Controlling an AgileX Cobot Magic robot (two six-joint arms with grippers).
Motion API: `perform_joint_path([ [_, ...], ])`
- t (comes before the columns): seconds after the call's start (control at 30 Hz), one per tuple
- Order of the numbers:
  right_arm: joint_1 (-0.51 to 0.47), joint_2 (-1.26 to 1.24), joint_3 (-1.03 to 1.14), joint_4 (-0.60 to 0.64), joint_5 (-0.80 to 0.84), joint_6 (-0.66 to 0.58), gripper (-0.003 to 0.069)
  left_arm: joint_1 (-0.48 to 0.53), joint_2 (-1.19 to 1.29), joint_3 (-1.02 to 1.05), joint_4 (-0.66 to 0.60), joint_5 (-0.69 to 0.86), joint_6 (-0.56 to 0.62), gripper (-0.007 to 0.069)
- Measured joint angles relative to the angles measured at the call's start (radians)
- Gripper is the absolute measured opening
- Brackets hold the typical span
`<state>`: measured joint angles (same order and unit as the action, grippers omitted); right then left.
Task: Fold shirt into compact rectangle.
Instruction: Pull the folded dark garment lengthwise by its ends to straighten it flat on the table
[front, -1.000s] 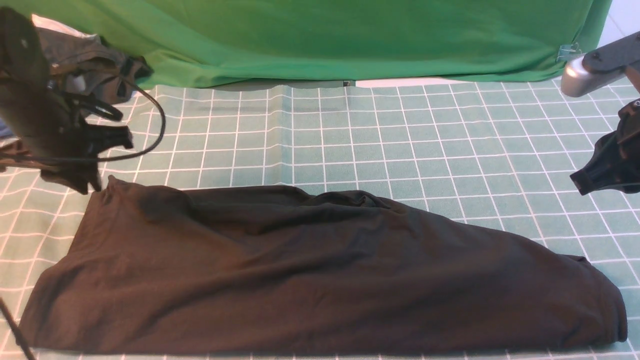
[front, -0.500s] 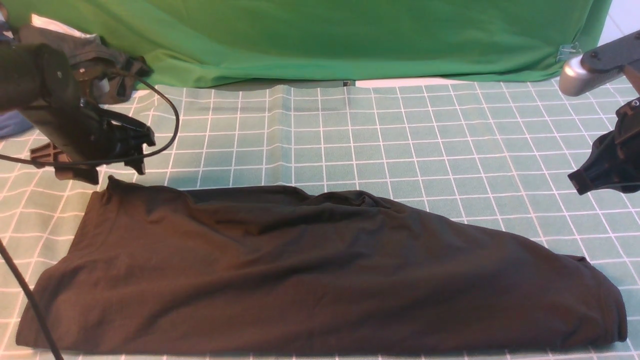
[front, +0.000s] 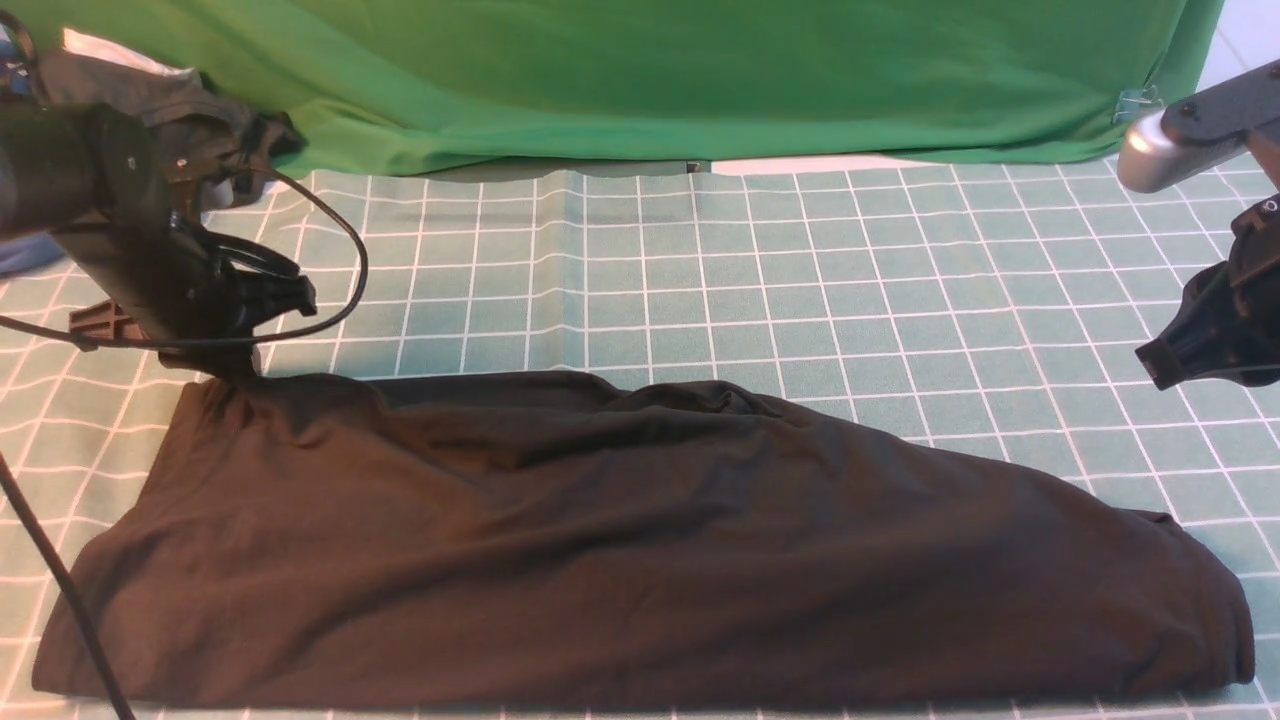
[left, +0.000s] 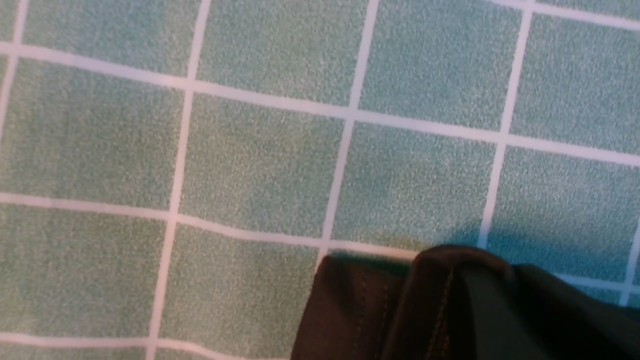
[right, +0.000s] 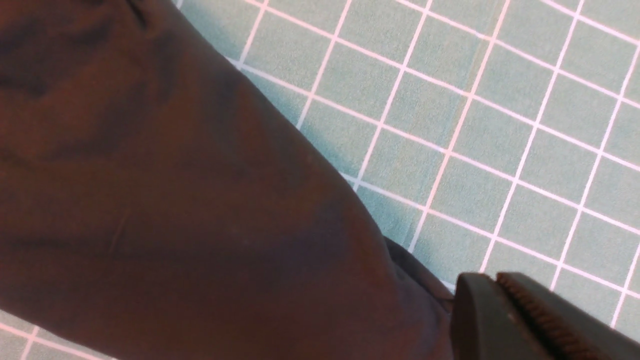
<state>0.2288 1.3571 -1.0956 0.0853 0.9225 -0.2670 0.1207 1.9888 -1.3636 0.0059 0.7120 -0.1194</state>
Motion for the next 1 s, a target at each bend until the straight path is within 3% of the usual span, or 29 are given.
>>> perform_joint_path([
  [0.27,0.0,0.0,0.0,0.0,-0.001,-0.003,0.0038,0.004,-0.103,0.0,0.034,0.067,-0.004,0.0013],
  [0.47,0.0,0.0,0.0,0.0,-0.001,-0.004,0.0039,0.069,-0.144,0.0,0.059,0.073,-0.038,0.0013],
  [0.8,0.0,0.0,0.0,0.001,-0.005,-0.007,0.0039,0.105,-0.112,0.0,0.063,-0.049,-0.024,0.0013],
  [1.0,0.0,0.0,0.0,0.001,-0.006,-0.007,0.0039,0.105,-0.065,0.0,0.086,-0.038,-0.018,0.0015],
])
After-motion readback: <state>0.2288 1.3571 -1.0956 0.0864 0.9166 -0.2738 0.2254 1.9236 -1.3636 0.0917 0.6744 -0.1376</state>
